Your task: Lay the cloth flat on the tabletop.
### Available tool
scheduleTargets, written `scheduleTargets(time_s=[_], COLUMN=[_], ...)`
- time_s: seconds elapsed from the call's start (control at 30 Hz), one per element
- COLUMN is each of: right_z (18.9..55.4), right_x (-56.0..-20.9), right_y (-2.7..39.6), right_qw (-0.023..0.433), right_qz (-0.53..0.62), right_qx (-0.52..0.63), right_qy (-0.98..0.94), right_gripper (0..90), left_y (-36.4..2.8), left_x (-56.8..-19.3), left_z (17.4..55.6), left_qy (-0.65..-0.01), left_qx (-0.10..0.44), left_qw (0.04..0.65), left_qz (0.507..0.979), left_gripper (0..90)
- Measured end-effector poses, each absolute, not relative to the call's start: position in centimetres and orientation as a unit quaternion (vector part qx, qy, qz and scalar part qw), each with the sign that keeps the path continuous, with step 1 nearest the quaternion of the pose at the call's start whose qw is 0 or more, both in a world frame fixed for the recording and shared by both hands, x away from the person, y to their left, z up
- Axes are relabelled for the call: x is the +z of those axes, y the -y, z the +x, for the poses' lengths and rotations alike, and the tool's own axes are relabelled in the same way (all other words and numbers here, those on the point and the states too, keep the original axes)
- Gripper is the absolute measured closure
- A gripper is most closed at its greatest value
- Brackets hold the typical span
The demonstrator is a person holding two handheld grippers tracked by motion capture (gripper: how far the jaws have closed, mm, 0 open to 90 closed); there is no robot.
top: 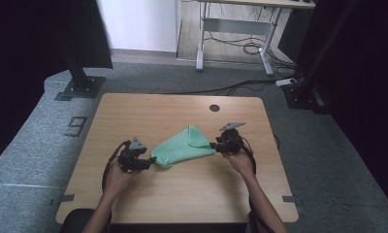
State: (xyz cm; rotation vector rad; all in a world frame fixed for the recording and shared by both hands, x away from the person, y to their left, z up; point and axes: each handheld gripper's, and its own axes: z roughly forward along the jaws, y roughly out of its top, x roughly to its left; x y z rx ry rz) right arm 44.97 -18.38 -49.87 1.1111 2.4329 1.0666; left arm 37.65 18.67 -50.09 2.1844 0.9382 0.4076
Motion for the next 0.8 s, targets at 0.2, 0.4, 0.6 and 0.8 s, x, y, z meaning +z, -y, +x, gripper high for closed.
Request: scheduleTargets(time_s=[0.2, 0.4, 0.6, 0.8], right_z=[45.0, 45.2, 45.0, 44.2], right_x=[-52.1, -53.6, -53.7, -50.3], right_y=[18.2, 17.9, 17.7, 17.7], right_qw=[0.118, 0.107, 0.105, 0.130], right_qz=[0.393, 0.403, 0.401, 0.382], right_qx=[0.363, 0.357, 0.367, 0.381], right_qy=[-0.837, -0.836, -0.833, -0.832], right_gripper=[55.8, 58.7, 84.9, 85.7], left_y=[-18.3, -17.9, -17.4, -18.2], left_x=[-49.3, -50.6, -52.1, -49.5], left_z=[36.7, 37.0, 37.5, 37.0], left_qy=[-0.342, -0.336, -0.328, -0.318], left_qx=[0.153, 0.127, 0.115, 0.128], left_qw=[0.366, 0.357, 0.332, 0.371], left_qz=[0.852, 0.862, 0.877, 0.863], left_gripper=[37.2, 36.4, 72.1, 88.0])
